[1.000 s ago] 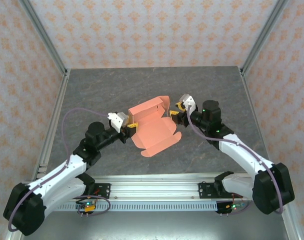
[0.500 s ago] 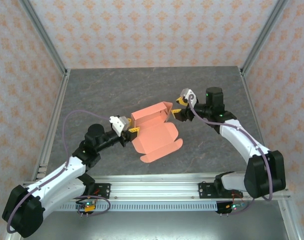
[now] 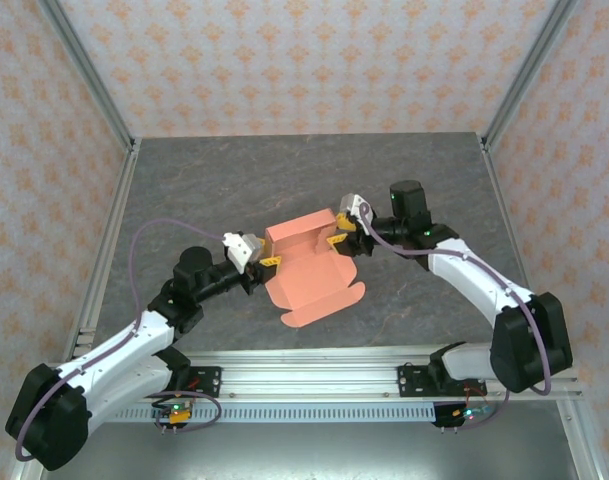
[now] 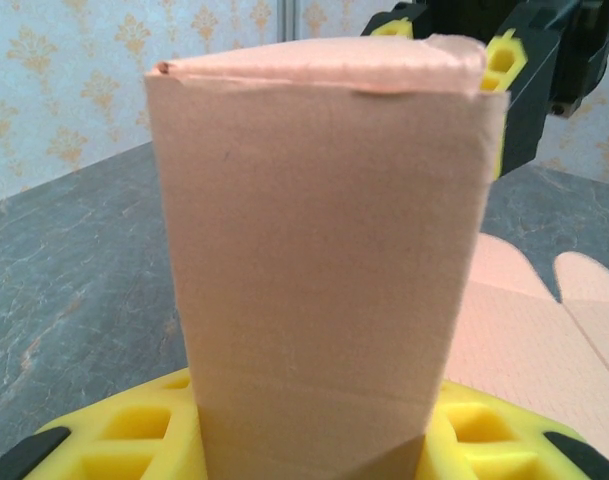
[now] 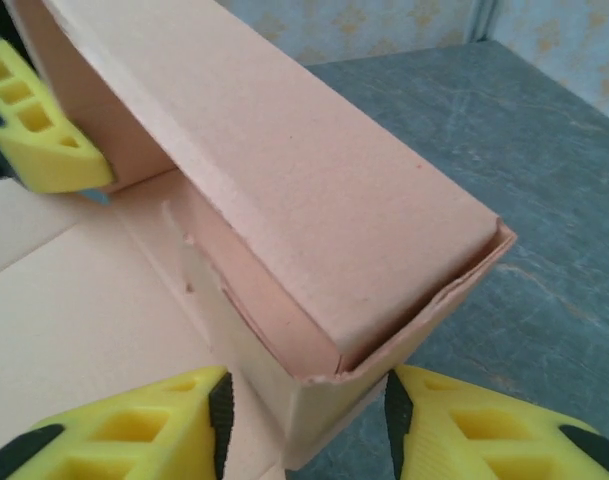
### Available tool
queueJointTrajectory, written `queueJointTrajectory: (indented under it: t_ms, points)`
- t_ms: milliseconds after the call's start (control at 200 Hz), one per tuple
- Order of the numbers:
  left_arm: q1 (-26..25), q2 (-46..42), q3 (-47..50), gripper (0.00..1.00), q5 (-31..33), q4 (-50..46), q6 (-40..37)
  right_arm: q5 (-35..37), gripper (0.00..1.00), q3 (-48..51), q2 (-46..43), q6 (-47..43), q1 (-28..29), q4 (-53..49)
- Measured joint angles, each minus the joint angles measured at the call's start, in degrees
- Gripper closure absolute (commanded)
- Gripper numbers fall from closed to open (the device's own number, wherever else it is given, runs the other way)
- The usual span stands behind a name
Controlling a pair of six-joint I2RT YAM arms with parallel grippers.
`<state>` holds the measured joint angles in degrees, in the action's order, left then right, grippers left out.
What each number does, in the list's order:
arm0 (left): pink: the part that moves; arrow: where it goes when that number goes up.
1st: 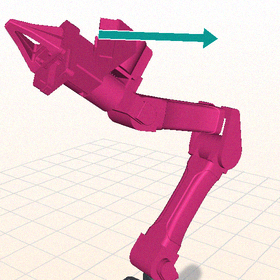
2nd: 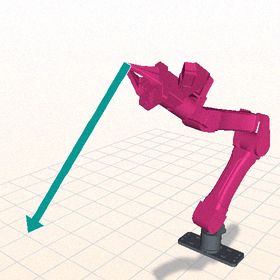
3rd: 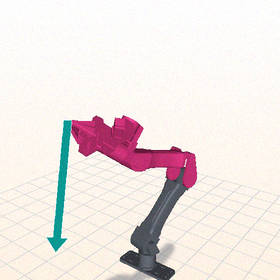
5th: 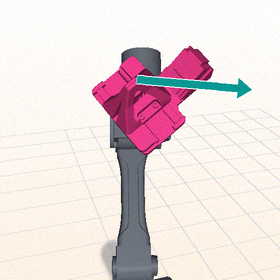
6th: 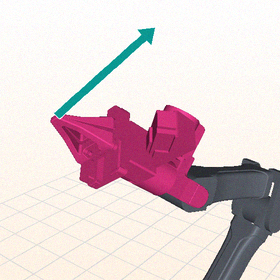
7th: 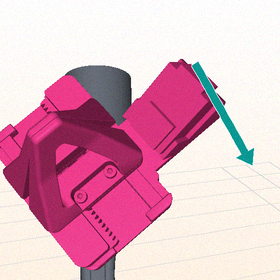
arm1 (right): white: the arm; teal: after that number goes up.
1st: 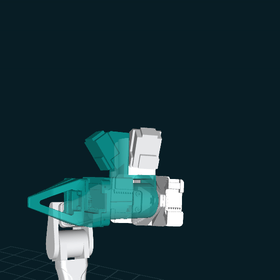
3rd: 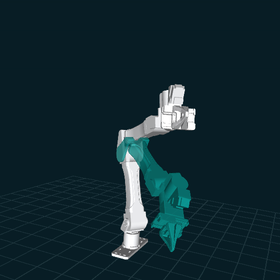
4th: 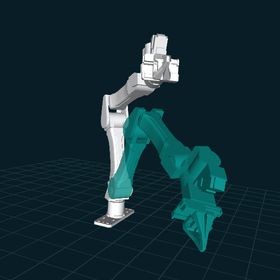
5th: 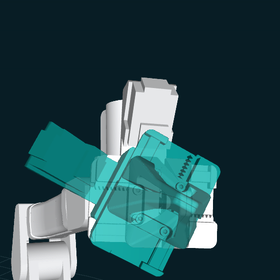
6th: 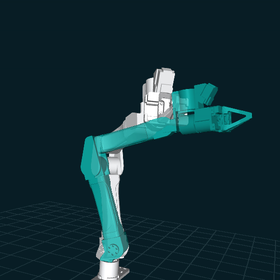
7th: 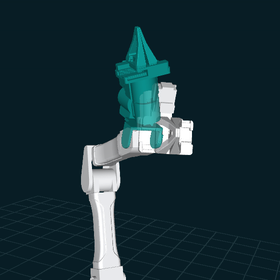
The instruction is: Fold the paper box
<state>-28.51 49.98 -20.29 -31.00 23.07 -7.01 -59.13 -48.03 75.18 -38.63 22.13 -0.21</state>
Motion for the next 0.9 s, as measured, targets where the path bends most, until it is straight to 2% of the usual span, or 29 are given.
queueJointTrajectory:
  t_ms: [110, 415, 596, 716, 901]
  points:
    - [0.0, 0.2, 0.0, 0.69, 0.2, 0.0, 0.0, 5.6, 0.65, 7.5, -0.9, 8.7, 1.5, 12.4]
    - [0.0, 0.2, 0.0, 0.69, 1.7, 0.7, 1.0, 27.9, 0.66, 13.6, -1.4, 24.0, 10.1, 33.2]
    - [0.0, 0.2, 0.0, 0.69, 1.7, 0.8, 1.1, 36.7, 0.66, 13.4, -1.2, 27.8, 12.9, 38.2]
    - [0.0, 0.2, 0.0, 0.69, 1.9, 0.7, 1.1, 42.2, 0.8, 13.0, -0.3, 27.5, 15.4, 39.0]
    - [-0.3, 0.2, 0.0, 0.7, 3.7, 0.7, 1.6, 56.4, 0.81, 13.0, 2.2, 26.8, 20.6, 42.3]
